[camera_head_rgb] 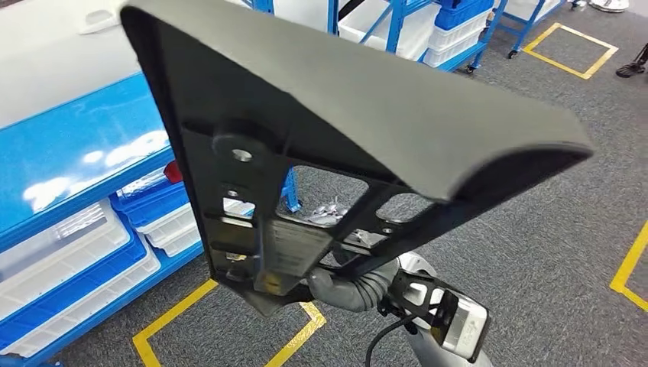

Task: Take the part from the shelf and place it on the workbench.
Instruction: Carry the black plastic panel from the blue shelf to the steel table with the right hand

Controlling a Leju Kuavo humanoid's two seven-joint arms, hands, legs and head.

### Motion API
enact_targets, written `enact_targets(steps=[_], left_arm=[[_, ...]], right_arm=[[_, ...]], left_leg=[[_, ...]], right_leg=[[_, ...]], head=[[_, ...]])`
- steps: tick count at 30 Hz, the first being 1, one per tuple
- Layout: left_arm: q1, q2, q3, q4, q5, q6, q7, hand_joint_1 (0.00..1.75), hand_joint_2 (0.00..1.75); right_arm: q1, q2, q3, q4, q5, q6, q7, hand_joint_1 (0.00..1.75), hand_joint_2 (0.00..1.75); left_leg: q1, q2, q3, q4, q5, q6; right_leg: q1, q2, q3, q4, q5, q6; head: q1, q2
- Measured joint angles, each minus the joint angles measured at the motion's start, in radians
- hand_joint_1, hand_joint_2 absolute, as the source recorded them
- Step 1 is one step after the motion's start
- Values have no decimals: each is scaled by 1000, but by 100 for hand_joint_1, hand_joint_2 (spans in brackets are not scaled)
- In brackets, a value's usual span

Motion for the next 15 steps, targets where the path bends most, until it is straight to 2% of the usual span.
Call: enact_targets(steps=[1,3,4,5,7,8,9,10,11,12,13,15], left_arm=[[0,0,0,0,0,1,1,0,175],[-1,-1,0,0,1,2,2,0,175],[-3,-1,0,0,1,3,2,0,175],[-4,-2,1,0,2,4,1,0,175],[-3,-2,0,0,3,5,0,0,175],[0,-2,1,0,3,7,-1,0,175],[1,-1,1,0,3,8,-1,0,175],[1,0,1,0,4,9,0,0,175],[0,0,1,0,5,11,2,0,175],[0,1,2,0,6,13,7,0,175],[-1,1,2,0,9,16,12,0,175],[0,1,5,0,13,22,24,0,175]], right_arm=[[-11,0,8,14,0,-7,1,175,175],[-27,-1,20,33,-1,-18,3,175,175],[-34,-2,23,39,-4,-23,2,175,175],[-43,-3,25,43,-10,-27,2,175,175],[-58,-5,26,49,-24,-33,1,175,175],[-63,-6,27,52,-30,-35,1,175,175],[-64,-7,26,54,-34,-37,1,175,175],[-65,-9,25,55,-38,-39,1,175,175],[-65,-11,23,56,-40,-41,0,175,175],[-64,-12,18,54,-42,-44,-2,175,175],[-64,-12,12,49,-43,-48,-6,175,175],[-62,-13,-3,35,-47,-57,-17,175,175]], left_leg=[[-1,-8,3,-11,-3,5],[-1,9,2,-15,1,17],[1,19,2,-17,4,24],[2,30,3,-20,7,31],[-1,54,4,-23,8,40],[-3,67,4,-23,7,43],[-4,79,4,-23,6,44],[-5,92,4,-22,4,44],[-6,103,6,-22,3,44],[-6,114,8,-21,0,43],[-7,124,11,-21,-3,40],[-12,140,16,-20,-9,32]], right_leg=[[-1,10,-6,2,2,7],[-3,24,-14,1,7,19],[-2,12,-19,8,3,25],[0,-10,-31,31,-12,29],[0,-65,-81,135,-67,36],[-2,-79,-114,202,-94,38],[-4,-85,-140,252,-110,40],[-5,-90,-150,272,-108,40],[-5,-95,-139,252,-88,39],[-4,-104,-109,196,-56,35],[-1,-125,-71,124,-28,29],[11,-159,-18,21,-1,15]], head=[[0,0],[0,0],[0,0],[0,0],[0,0],[0,0],[0,0],[0,0],[0,0],[0,0],[0,0],[0,0]])
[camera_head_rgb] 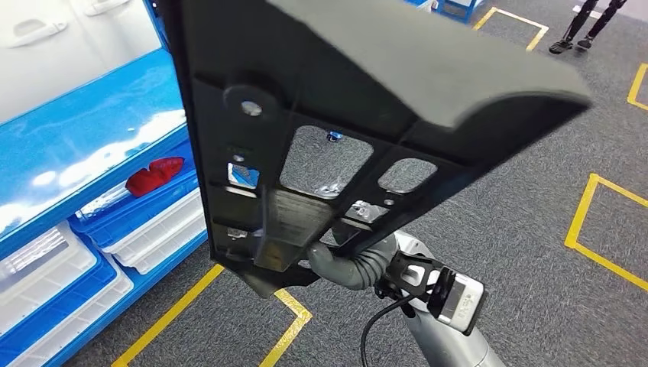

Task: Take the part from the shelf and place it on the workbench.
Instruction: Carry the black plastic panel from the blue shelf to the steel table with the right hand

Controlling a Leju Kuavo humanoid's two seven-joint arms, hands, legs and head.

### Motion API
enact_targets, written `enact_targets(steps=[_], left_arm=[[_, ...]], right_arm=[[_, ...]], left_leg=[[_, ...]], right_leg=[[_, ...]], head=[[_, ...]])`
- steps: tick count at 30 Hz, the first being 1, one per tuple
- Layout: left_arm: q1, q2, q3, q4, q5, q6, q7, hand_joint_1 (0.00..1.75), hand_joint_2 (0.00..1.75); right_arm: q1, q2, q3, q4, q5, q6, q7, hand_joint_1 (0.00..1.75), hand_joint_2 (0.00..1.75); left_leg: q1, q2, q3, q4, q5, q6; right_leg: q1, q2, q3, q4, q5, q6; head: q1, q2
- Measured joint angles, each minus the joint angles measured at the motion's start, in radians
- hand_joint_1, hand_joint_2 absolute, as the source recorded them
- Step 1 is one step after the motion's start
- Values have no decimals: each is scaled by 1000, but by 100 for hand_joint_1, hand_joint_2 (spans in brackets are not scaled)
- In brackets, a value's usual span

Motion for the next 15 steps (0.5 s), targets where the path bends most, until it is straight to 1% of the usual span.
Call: enact_targets(steps=[1,2,3,4,5,6,7,8,9,10,11,12,13,14,15], left_arm=[[0,0,2,0,2,2,5,0,175],[0,1,4,0,3,4,8,0,175],[-1,1,6,0,5,6,12,0,175],[-2,1,8,0,7,7,15,0,175],[-3,2,10,0,7,8,17,0,175],[-2,3,12,0,8,9,19,0,175],[0,4,14,0,8,9,21,0,175],[3,6,15,0,7,9,22,0,175],[5,8,17,0,7,9,24,0,175],[6,10,18,0,7,9,24,0,175],[7,10,18,0,7,9,25,0,175],[6,11,18,0,7,9,26,0,175],[5,11,18,0,6,8,28,0,175],[5,12,18,0,4,7,30,0,175],[5,12,18,0,3,5,31,0,175]], right_arm=[[2,0,-9,-8,-3,-3,-6,175,175],[4,-1,-17,-14,-8,-5,-11,175,175],[8,-2,-26,-21,-12,-6,-15,175,175],[12,-3,-34,-28,-16,-6,-19,175,175],[14,-3,-42,-36,-18,-5,-21,175,175],[16,-3,-50,-44,-20,-5,-24,175,175],[17,-3,-57,-50,-22,-4,-25,175,175],[18,-3,-63,-54,-24,-4,-26,175,175],[21,-3,-68,-57,-25,-3,-26,175,175],[24,-3,-73,-59,-25,-3,-26,175,175],[26,-3,-76,-61,-26,-3,-26,175,175],[28,-3,-80,-64,-26,-4,-26,175,175],[29,-3,-83,-67,-25,-5,-26,175,175],[29,-3,-87,-72,-25,-6,-26,175,175],[30,-3,-90,-76,-24,-7,-26,175,175]], left_leg=[[-2,8,2,0,-2,-5],[-3,18,4,-2,-3,-10],[-3,26,7,-5,-5,-15],[-3,21,8,-2,-12,-20],[-2,4,4,14,-26,-24],[0,-20,-11,52,-51,-28],[2,-48,-36,110,-82,-30],[3,-64,-68,179,-113,-32],[4,-71,-99,239,-132,-34],[4,-74,-118,270,-133,-35],[4,-76,-120,263,-113,-36],[6,-80,-105,218,-77,-37],[8,-95,-78,150,-37,-36],[11,-120,-52,85,-9,-36],[14,-141,-32,40,5,-33]], right_leg=[[5,-5,7,-17,-1,-5],[8,3,5,-19,-1,-9],[6,16,6,-22,1,-14],[3,26,9,-29,4,-19],[0,36,12,-35,7,-25],[-4,47,15,-40,10,-30],[-5,58,16,-42,11,-33],[-5,70,16,-42,11,-35],[-5,84,16,-41,10,-36],[-5,98,17,-40,10,-36],[-5,112,17,-37,9,-35],[-6,126,17,-34,8,-33],[-7,139,17,-29,5,-29],[-7,152,14,-22,3,-24],[-8,164,10,-17,1,-19]], head=[[0,0],[0,0],[0,0],[0,0],[0,0],[0,0],[0,0],[0,0],[0,0],[0,0],[0,0],[0,0],[0,0],[0,0],[0,0]])
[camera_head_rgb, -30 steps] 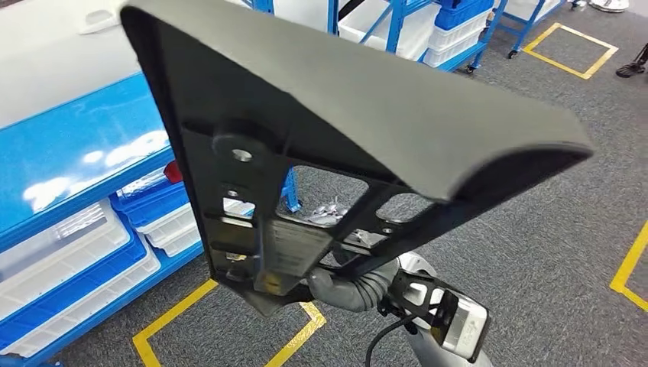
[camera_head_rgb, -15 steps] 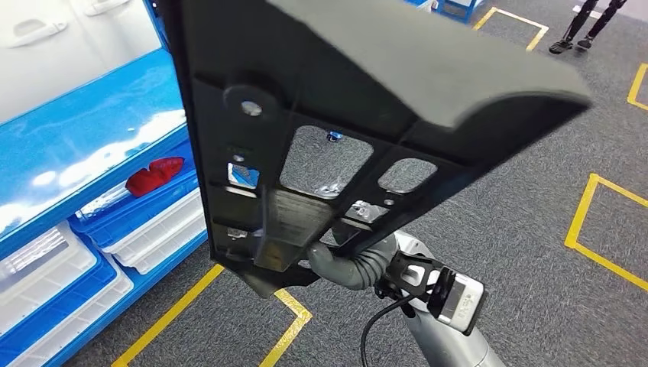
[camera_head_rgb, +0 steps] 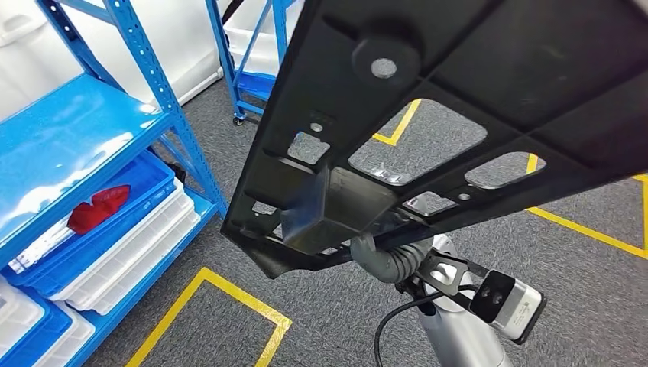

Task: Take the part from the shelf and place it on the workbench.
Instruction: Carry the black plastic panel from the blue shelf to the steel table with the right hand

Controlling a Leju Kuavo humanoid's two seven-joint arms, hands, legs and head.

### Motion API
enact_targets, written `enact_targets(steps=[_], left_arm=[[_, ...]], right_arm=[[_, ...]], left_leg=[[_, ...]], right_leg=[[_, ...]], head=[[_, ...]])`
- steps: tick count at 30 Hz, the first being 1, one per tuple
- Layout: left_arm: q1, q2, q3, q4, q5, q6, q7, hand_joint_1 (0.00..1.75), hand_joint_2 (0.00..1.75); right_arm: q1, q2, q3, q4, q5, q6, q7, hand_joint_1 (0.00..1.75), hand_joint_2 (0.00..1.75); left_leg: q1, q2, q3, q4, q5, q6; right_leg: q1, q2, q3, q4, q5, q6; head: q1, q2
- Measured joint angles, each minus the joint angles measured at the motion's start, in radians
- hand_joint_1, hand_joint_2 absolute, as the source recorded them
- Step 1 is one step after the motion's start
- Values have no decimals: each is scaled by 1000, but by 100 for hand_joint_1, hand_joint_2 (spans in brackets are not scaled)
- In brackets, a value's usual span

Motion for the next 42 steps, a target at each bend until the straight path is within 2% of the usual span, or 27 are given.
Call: enact_targets(steps=[2,4,6,8,10,11,12,14,16,17,19,21,23,24,25,26,27,28,30,32,34,35,37,38,40,41,42], left_arm=[[-1,0,0,0,-3,-7,0,0,175],[-4,0,0,0,-5,-16,-1,0,175],[-8,-1,-1,0,-11,-23,-4,0,175],[-6,-2,-2,0,-15,-27,-6,0,175],[-4,-2,-2,0,-16,-28,-6,0,175],[-4,-2,-2,0,-16,-28,-6,0,175],[-5,-2,-2,0,-16,-28,-6,0,175],[-7,-5,-2,0,-20,-29,-6,0,175],[-8,-8,-3,0,-24,-28,-2,0,175],[-8,-9,-3,0,-26,-26,0,0,175],[-9,-10,-3,0,-25,-19,6,0,175],[-11,-11,-3,0,-18,-12,10,0,175],[-7,-10,-1,0,-5,-4,14,0,175],[-4,-7,2,0,4,1,16,0,175],[-2,-5,6,0,12,5,19,0,175],[0,-2,10,0,18,9,23,0,175],[1,-1,15,0,22,10,28,0,175],[1,1,19,0,25,11,30,0,175],[0,3,26,0,36,10,25,0,175],[1,4,33,0,46,7,16,0,175],[1,4,40,0,49,5,13,0,175],[0,4,43,0,49,5,12,0,175],[-3,4,47,0,48,3,10,0,175],[-3,4,48,0,47,1,10,0,175],[-1,4,50,0,47,-1,9,0,175],[-1,5,50,0,47,-2,9,0,175],[-2,5,51,0,47,-2,9,0,175]], right_arm=[[5,0,-7,-6,6,0,4,175,175],[13,0,-16,-7,13,3,8,175,175],[18,0,-26,-7,15,11,9,175,175],[22,0,-33,-7,16,19,8,175,175],[28,-1,-37,-6,16,21,8,175,175],[31,-1,-39,-6,16,21,8,175,175],[33,-1,-40,-6,16,21,8,175,175],[33,-1,-45,-7,16,22,9,175,175],[36,-1,-52,-7,16,22,10,175,175],[40,-2,-56,-7,16,22,11,175,175],[55,-5,-63,-7,18,22,11,175,175],[68,-6,-67,-8,23,23,9,175,175],[77,-5,-67,-9,31,23,6,175,175],[83,-4,-67,-9,35,22,5,175,175],[89,-4,-67,-9,39,20,4,175,175],[96,-4,-67,-9,41,19,3,175,175],[100,-4,-68,-9,41,17,2,175,175],[103,-4,-68,-10,37,18,2,175,175],[106,-4,-72,-13,23,21,1,175,175],[109,-3,-79,-20,15,23,0,175,175],[111,-3,-84,-25,20,23,0,175,175],[111,-2,-87,-28,24,23,-1,175,175],[107,-1,-95,-31,30,24,-1,175,175],[106,0,-98,-33,30,25,-1,175,175],[105,4,-102,-35,27,34,-1,175,175],[106,4,-104,-35,24,40,-1,175,175],[106,4,-106,-36,21,47,-1,175,175]], left_leg=[[-2,-18,13,-27,-2,9],[-2,2,16,-32,3,23],[0,26,20,-40,8,37],[-5,53,21,-42,7,46],[-8,79,22,-41,5,48],[-8,92,23,-41,3,47],[-9,104,25,-41,1,46],[-11,124,32,-41,-5,41],[-14,140,37,-41,-12,32],[-16,148,39,-42,-14,27],[-15,161,45,-45,-19,18],[-14,133,37,-14,-46,11],[-11,87,-16,99,-105,8],[-10,75,-51,168,-132,6],[-10,68,-80,219,-144,4],[-10,66,-95,235,-135,3],[-9,64,-90,211,-107,2],[-7,58,-69,152,-64,2],[-1,15,-18,27,-6,2],[1,-19,2,-21,3,7],[-2,-5,3,-25,5,18],[-2,6,5,-27,7,24],[-2,29,8,-32,10,37],[-5,41,9,-33,9,41],[-9,68,10,-33,7,46],[-10,82,10,-32,5,47],[-11,94,12,-32,4,46]], right_leg=[[-3,21,-9,3,2,13],[-4,28,-13,3,5,25],[-2,-18,-35,50,-24,34],[-4,-75,-95,172,-86,40],[-7,-93,-148,277,-120,44],[-8,-97,-149,279,-110,44],[-8,-101,-130,241,-84,42],[0,-134,-53,99,-24,31],[11,-159,-7,8,-3,17],[16,-160,-4,-2,-7,13],[14,-138,-3,-10,-3,4],[7,-119,6,-23,3,-7],[5,-98,10,-29,4,-14],[6,-86,11,-29,4,-16],[6,-73,11,-27,3,-17],[6,-60,11,-25,2,-16],[5,-47,12,-22,0,-15],[3,-33,13,-18,-3,-12],[1,-10,10,-5,-11,-2],[-2,9,0,4,-12,9],[-6,30,-7,4,-8,22],[-6,23,-11,10,-12,27],[-4,-26,-40,71,-47,36],[-4,-60,-68,131,-77,39],[-7,-90,-130,253,-123,44],[-7,-95,-143,278,-124,45],[-8,-98,-136,264,-108,44]], head=[[0,0],[0,0],[0,0],[0,0],[0,0],[0,0],[0,0],[0,0],[0,0],[0,0],[0,0],[0,0],[0,0],[0,0],[0,0],[0,0],[0,0],[0,0],[0,0],[0,0],[0,0],[0,0],[0,0],[0,0],[0,0],[0,0],[0,0]])
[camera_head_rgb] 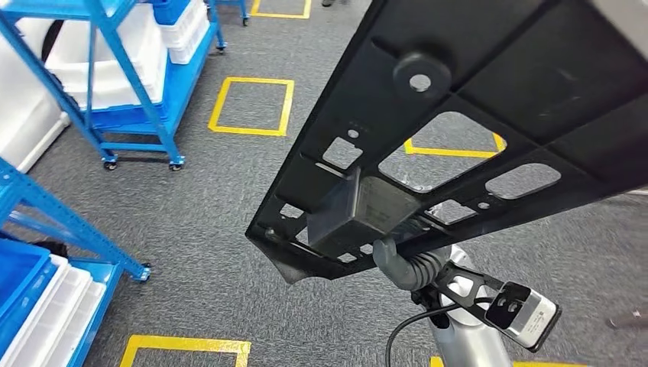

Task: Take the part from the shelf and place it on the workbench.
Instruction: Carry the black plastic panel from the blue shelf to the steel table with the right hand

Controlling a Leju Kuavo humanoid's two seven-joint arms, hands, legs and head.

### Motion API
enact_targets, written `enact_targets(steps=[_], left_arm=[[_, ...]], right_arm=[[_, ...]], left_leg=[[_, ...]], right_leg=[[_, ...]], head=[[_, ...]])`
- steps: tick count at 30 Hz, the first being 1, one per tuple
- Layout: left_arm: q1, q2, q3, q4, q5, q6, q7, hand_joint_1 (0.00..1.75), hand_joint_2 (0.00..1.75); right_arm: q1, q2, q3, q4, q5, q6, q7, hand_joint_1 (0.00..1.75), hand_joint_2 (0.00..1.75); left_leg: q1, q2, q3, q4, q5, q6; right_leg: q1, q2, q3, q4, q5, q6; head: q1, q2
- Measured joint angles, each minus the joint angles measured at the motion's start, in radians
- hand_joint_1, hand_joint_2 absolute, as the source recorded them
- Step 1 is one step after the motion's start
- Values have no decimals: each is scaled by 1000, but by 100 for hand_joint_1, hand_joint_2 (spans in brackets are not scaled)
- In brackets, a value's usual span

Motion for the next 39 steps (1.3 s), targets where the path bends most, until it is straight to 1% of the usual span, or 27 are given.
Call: enact_targets(steps=[1,3,5,7,9,10,12,13,14,15,16,18,20,21,22,23,25,27,28,29,30,31,33,35,36,38,39], left_arm=[[-1,0,0,0,1,0,0,0,175],[-3,0,0,0,2,0,0,0,175],[-4,0,1,0,3,0,-2,0,175],[-4,-1,2,0,4,0,-8,0,175],[-6,-1,3,0,5,-1,-17,0,175],[-5,-2,4,0,7,-2,-20,0,175],[-1,-1,8,0,15,-3,-25,0,175],[1,0,11,0,19,-4,-28,0,175],[3,1,14,0,21,-4,-29,0,175],[5,1,18,0,23,-4,-29,0,175],[5,1,21,0,26,-3,-28,0,175],[4,2,26,0,31,-1,-26,0,175],[4,3,29,0,34,1,-23,0,175],[3,3,31,0,34,3,-22,0,175],[2,3,31,0,34,5,-21,0,175],[0,2,32,0,33,6,-20,0,175],[-1,1,32,0,27,7,-19,0,175],[2,1,32,0,21,7,-19,0,175],[4,1,32,0,19,7,-19,0,175],[5,1,32,0,16,7,-19,0,175],[4,1,32,0,15,6,-19,0,175],[3,0,31,0,13,6,-19,0,175],[1,-1,31,0,12,3,-21,0,175],[-1,-3,30,0,11,1,-23,0,175],[-1,-4,30,0,10,0,-23,0,175],[-2,-6,29,0,9,-1,-24,0,175],[-3,-7,29,0,7,-1,-24,0,175]], right_arm=[[0,0,-1,-2,-3,6,0,175,175],[-2,3,-1,-11,-7,15,0,175,175],[-6,8,-1,-22,-11,25,0,175,175],[-8,10,-1,-35,-15,36,0,175,175],[-12,13,-2,-52,-16,45,-1,175,175],[-14,15,-3,-61,-17,48,-1,175,175],[-15,20,-4,-80,-16,48,-2,175,175],[-12,21,-4,-90,-13,48,-2,175,175],[-9,21,-4,-100,-10,46,-2,175,175],[-6,21,-4,-108,-8,45,-2,175,175],[-5,21,-4,-117,-7,44,-2,175,175],[-5,21,-4,-132,-7,44,-2,175,175],[-7,22,-2,-142,-5,44,-1,175,175],[-7,22,0,-145,-4,44,-1,175,175],[-7,22,1,-147,-4,43,-1,175,175],[-6,22,1,-150,-4,43,-1,175,175],[-5,22,2,-154,-5,39,-1,175,175],[-2,21,3,-155,-6,35,-1,175,175],[2,21,3,-155,-6,33,-1,175,175],[8,20,4,-154,-7,30,-1,175,175],[14,19,4,-153,-6,29,-1,175,175],[19,19,4,-152,-5,28,-1,175,175],[23,19,7,-149,2,26,-1,175,175],[22,19,13,-145,6,25,-1,175,175],[22,18,15,-143,7,24,-1,175,175],[21,17,19,-136,5,23,0,175,175],[18,17,19,-131,3,23,0,175,175]], left_leg=[[0,11,3,0,-2,-1],[-3,29,10,0,-8,-7],[-6,45,15,0,-13,-16],[-7,64,22,-5,-17,-26],[-4,49,21,12,-36,-34],[-3,27,7,48,-59,-37],[0,-16,-51,174,-121,-40],[0,-24,-83,235,-143,-42],[0,-27,-104,271,-147,-43],[0,-29,-109,269,-130,-44],[1,-32,-94,227,-95,-44],[6,-66,-41,94,-22,-44],[9,-100,-9,18,1,-40],[8,-104,-6,11,-3,-35],[6,-96,-5,9,-1,-29],[6,-86,-3,5,2,-22],[6,-65,1,-3,7,-8],[2,-41,2,-7,7,0],[0,-29,2,-6,6,2],[-1,-16,2,-6,5,2],[-3,-4,2,-6,3,3],[-4,7,4,-6,2,2],[-5,27,9,-7,-3,-1],[-8,43,14,-7,-7,-9],[-8,52,16,-8,-9,-14],[-7,67,22,-11,-13,-25],[-6,58,22,-4,-21,-29]], right_leg=[[1,-7,28,-51,30,-3],[10,-46,102,-188,80,-14],[21,-70,136,-257,92,-26],[25,-53,138,-266,92,-35],[19,-32,145,-279,98,-47],[16,-22,149,-285,101,-52],[13,0,152,-288,103,-59],[13,13,152,-288,102,-60],[14,26,153,-287,102,-60],[13,40,154,-285,101,-59],[13,53,155,-283,100,-57],[12,78,154,-272,94,-49],[11,99,147,-262,90,-37],[10,108,143,-261,91,-31],[8,117,140,-262,94,-25],[6,116,138,-260,93,-19],[6,75,118,-218,66,-10],[5,23,64,-106,6,-2],[3,13,32,-42,-19,0],[1,8,11,-1,-30,2],[0,4,8,6,-23,2],[1,-1,26,-26,1,0],[7,-35,100,-164,59,-10],[20,-70,148,-259,83,-25],[26,-75,153,-271,82,-30],[25,-51,155,-279,87,-39],[22,-41,159,-286,91,-43]], head=[[0,0],[0,0],[0,0],[0,0],[0,0],[0,0],[0,0],[0,0],[0,0],[0,0],[0,0],[0,0],[0,0],[0,0],[0,0],[0,0],[0,0],[0,0],[0,0],[0,0],[0,0],[0,0],[0,0],[0,0],[0,0],[0,0],[0,0]])
